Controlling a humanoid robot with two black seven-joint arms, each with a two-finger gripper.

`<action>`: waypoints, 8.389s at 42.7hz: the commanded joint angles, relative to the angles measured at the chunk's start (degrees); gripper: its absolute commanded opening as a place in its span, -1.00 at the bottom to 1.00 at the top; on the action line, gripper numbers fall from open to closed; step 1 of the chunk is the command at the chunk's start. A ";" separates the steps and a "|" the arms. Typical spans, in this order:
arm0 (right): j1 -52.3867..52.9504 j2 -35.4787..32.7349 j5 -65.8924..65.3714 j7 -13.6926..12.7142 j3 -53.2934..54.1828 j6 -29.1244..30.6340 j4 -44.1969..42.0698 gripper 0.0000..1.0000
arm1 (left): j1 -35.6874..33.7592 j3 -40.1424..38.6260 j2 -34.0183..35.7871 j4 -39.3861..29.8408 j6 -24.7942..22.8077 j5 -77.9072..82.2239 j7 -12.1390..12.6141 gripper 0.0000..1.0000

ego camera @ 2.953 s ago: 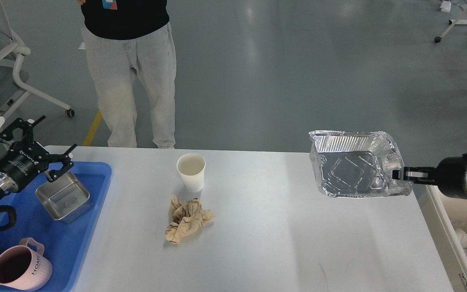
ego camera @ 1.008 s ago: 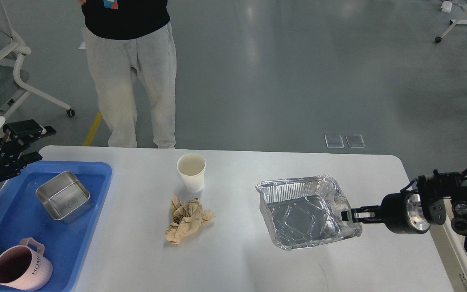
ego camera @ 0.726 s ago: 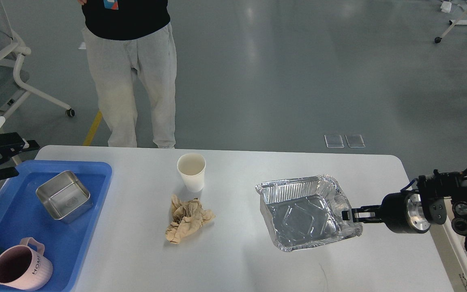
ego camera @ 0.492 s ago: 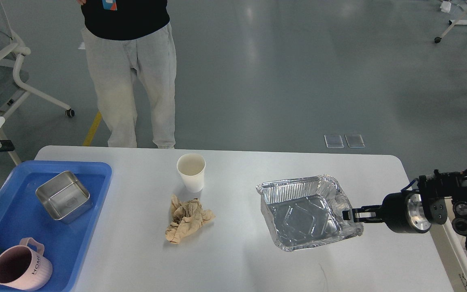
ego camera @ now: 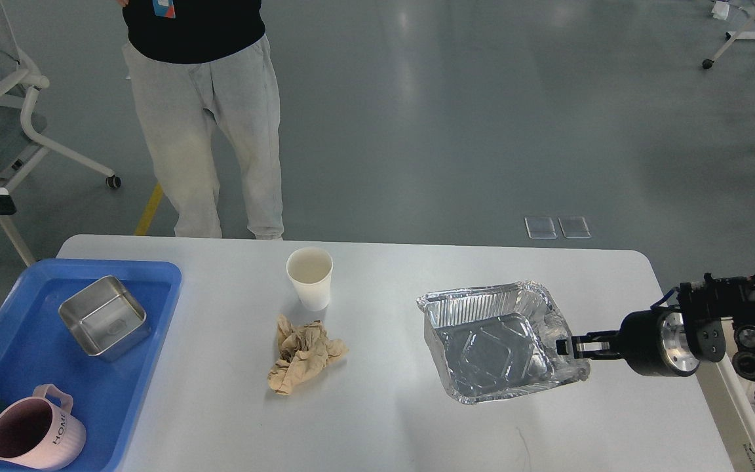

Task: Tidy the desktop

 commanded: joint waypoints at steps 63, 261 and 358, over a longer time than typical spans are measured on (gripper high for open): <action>-2.55 -0.60 0.15 0.09 -0.10 -0.08 -1.70 -1.00 | -4.20 6.85 -69.68 37.93 19.72 26.03 11.03 0.16; -2.81 -3.06 0.15 0.97 1.40 -0.35 -0.21 -1.00 | -30.13 13.80 -60.38 32.48 -15.24 1.95 12.17 0.57; -4.66 -2.36 0.15 0.88 1.31 -0.79 -0.47 -1.00 | 14.25 -19.34 -42.44 14.28 -6.47 20.50 7.78 0.70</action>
